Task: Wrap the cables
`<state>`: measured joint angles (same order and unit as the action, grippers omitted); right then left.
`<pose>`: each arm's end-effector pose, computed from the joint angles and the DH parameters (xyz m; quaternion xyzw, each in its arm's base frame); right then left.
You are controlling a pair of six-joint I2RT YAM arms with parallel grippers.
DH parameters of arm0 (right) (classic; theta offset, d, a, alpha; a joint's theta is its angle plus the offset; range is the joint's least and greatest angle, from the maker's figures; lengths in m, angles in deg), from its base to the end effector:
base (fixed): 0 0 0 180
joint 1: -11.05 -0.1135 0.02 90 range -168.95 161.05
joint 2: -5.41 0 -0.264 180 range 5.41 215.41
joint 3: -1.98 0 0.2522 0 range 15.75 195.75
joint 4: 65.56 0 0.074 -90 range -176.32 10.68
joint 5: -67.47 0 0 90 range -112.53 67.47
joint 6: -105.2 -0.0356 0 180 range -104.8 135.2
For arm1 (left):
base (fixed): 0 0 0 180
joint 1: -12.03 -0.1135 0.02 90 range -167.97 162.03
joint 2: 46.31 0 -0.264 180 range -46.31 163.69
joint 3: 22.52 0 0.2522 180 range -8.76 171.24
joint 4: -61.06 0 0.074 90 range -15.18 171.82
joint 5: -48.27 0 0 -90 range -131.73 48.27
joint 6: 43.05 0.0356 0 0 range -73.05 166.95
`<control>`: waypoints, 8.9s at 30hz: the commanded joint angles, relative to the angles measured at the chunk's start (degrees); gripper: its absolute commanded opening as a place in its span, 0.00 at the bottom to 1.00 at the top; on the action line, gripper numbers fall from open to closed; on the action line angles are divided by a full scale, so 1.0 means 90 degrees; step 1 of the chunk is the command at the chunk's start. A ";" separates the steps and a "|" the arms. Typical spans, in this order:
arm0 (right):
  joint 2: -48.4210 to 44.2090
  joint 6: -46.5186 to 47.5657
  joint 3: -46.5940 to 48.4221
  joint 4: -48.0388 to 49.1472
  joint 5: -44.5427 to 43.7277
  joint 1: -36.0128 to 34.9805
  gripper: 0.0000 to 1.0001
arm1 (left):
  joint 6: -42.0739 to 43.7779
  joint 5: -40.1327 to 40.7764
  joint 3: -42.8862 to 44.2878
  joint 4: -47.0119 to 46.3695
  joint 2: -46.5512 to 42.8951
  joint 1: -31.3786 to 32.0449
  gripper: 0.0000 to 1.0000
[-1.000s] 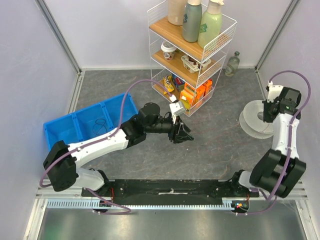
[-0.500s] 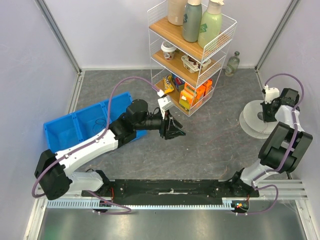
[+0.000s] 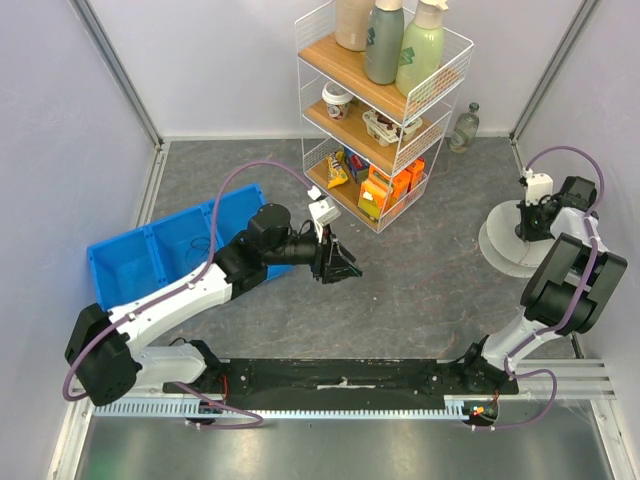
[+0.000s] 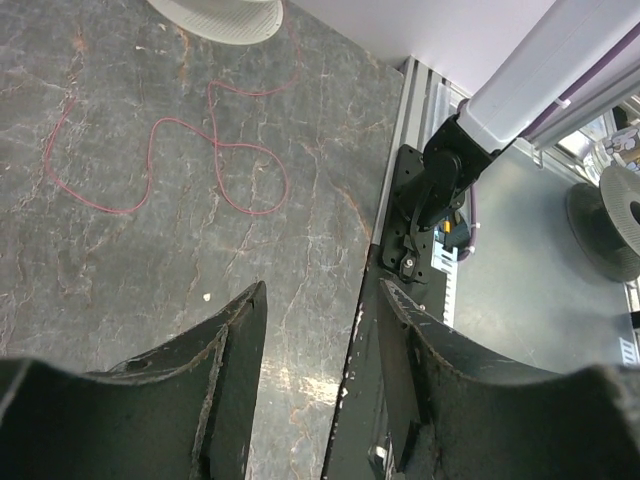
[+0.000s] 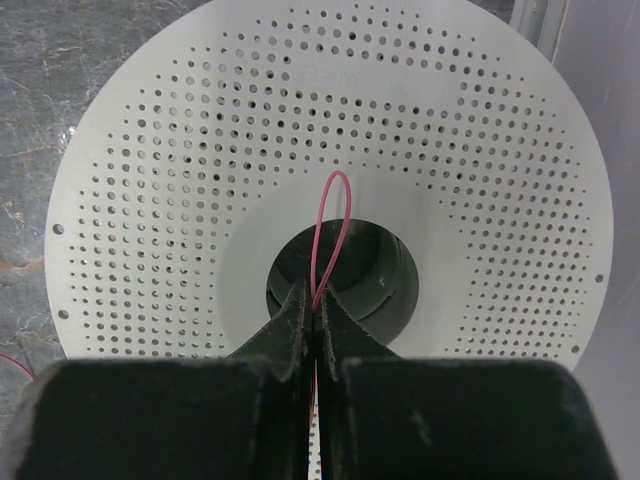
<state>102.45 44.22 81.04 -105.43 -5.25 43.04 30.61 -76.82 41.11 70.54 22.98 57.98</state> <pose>0.3022 -0.1763 0.2062 -0.0170 0.9508 -0.0146 0.3091 0.1780 -0.2134 0.3086 0.3706 0.6852 -0.5046 0.3722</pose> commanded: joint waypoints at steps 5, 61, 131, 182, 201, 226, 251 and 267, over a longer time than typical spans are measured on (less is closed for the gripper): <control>-0.0029 0.0622 -0.0038 -0.0623 0.0988 -0.0223 0.00 | -0.0410 -0.0241 -0.0052 0.0055 -0.0249 -0.0359 0.54; -0.4971 0.0243 -0.0976 -0.2158 0.2348 -0.5136 0.00 | -0.5440 -0.0055 0.0191 -0.4602 0.4985 -0.0136 0.57; -0.4405 0.0681 0.1545 -0.3065 0.1955 -0.5146 0.00 | 0.7176 -0.0691 0.0397 0.4508 -0.1440 -0.0721 0.02; -0.3018 0.0947 -0.0800 -0.0986 -0.0377 -0.9384 0.00 | 0.5048 -0.0300 -0.0599 0.3190 -0.1693 -0.0331 0.08; -0.2910 0.0751 -0.0937 -0.0712 -0.0631 -0.9472 0.00 | 0.3358 -0.0739 -0.0805 0.2428 -0.3207 -0.1403 0.67; -0.2491 -0.0196 -0.0312 -0.0449 -0.0562 -0.9716 0.00 | 0.4169 -0.2097 -0.1322 0.0739 -0.1323 -0.1483 0.58; -0.2325 -0.0597 -0.0273 -0.0107 -0.0631 -0.9960 0.00 | 0.3720 -0.2058 -0.1703 -0.0199 -0.1088 -0.1346 0.38; -0.2315 -0.0665 -0.0283 -0.0136 -0.0786 -1.0029 0.03 | 0.3866 -0.1873 -0.1859 -0.0190 -0.1205 -0.1297 0.02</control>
<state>82.01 38.77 76.23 -108.46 -11.46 -47.23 65.35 -92.82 25.40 69.80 13.06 45.90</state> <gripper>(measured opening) 0.010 0.044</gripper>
